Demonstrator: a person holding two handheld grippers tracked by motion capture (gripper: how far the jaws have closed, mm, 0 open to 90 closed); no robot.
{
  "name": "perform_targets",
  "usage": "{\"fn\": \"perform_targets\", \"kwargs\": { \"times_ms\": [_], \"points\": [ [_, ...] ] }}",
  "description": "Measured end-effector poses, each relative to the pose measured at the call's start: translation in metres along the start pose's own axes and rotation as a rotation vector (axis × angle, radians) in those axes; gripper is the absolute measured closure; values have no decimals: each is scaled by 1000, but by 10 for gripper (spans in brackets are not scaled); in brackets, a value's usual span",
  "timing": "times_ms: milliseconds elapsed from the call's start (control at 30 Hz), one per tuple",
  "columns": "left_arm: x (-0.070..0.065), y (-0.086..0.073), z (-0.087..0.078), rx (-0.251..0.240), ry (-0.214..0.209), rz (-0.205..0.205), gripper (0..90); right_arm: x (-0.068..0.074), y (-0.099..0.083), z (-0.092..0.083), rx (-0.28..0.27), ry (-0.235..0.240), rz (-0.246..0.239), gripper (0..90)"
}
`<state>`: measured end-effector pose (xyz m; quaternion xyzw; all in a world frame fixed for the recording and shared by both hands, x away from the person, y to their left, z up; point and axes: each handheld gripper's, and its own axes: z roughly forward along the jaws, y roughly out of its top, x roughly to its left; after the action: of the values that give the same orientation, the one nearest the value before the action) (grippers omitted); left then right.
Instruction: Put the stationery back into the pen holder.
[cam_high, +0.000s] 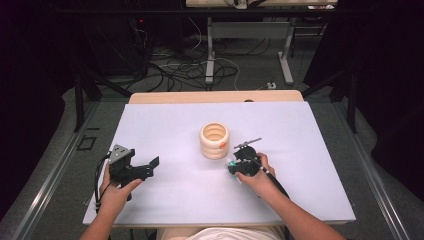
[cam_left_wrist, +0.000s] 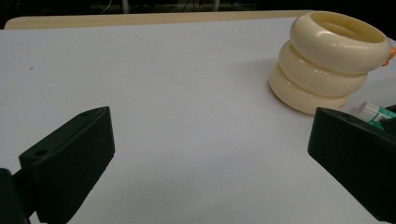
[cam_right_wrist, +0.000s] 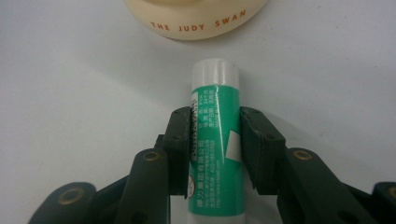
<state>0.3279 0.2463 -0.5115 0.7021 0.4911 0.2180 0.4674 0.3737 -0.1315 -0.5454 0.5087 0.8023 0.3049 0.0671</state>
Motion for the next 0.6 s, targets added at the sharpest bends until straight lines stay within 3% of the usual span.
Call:
{"fn": "perform_targets", "kwargs": {
  "times_ms": [433,600],
  "points": [
    [0,0,0,0,1,1,5,0,1,0,-6,1,4,653],
    [0,0,0,0,2,0,5,0,1,-1,19,-2,7,654]
  ]
}}
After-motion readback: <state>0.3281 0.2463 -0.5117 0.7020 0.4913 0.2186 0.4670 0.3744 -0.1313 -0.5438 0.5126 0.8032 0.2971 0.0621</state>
